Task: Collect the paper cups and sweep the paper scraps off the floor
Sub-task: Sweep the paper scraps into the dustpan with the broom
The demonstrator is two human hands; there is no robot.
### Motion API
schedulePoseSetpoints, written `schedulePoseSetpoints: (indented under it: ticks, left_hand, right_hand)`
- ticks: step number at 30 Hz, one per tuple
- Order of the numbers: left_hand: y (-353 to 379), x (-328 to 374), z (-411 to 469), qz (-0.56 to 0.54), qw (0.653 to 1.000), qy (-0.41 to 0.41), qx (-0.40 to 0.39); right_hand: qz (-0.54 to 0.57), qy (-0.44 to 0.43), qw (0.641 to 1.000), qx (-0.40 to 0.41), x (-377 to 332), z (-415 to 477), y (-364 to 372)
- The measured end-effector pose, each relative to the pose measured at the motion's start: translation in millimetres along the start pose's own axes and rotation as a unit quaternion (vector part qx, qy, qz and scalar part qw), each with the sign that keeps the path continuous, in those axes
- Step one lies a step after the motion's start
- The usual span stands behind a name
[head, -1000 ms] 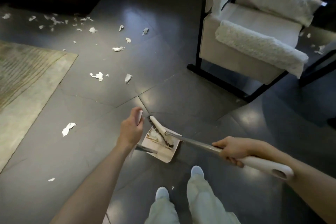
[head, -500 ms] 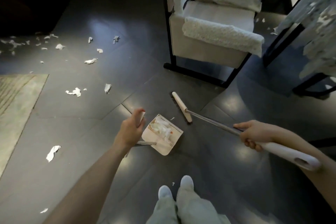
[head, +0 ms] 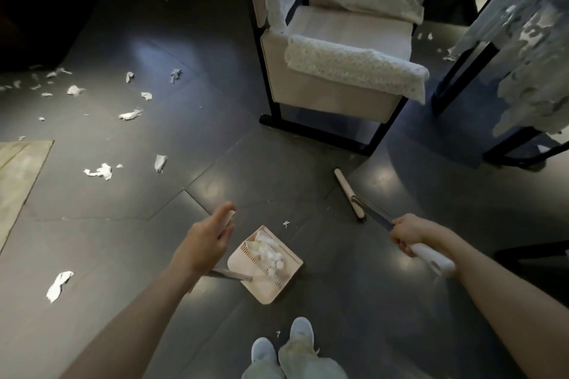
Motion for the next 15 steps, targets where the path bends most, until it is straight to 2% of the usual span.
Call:
schedulePoseSetpoints:
  ticks: [4, 7, 11, 15]
  left_hand:
    - [3, -5, 5, 0.019, 1.000, 0.006, 0.017]
    - [1, -7, 4, 0.005, 0.998, -0.023, 0.050]
    - [11, 5, 3, -0.013, 0.999, -0.014, 0.047]
    - [15, 7, -5, -0.014, 0.999, -0.017, 0.042]
  right_hand:
    - [-0.078, -0.040, 0.996, -0.029, -15, 16, 41]
    - [-0.152, -0.071, 0.984, -0.058, -32, 2, 78]
    - [-0.229, -0.099, 0.962, -0.113, -35, -25, 119]
    - [-0.223, -0.095, 0.959, -0.150, -23, -59, 136]
Point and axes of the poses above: each hand's wrist, its own z-axis towards the middle knuckle, its own y-axis out of the palm, x = y × z, the point moved 4 cm from there along z, towards the middle knuckle, and after that the axes turned 1 degree about -z, right-handed, at the moved point
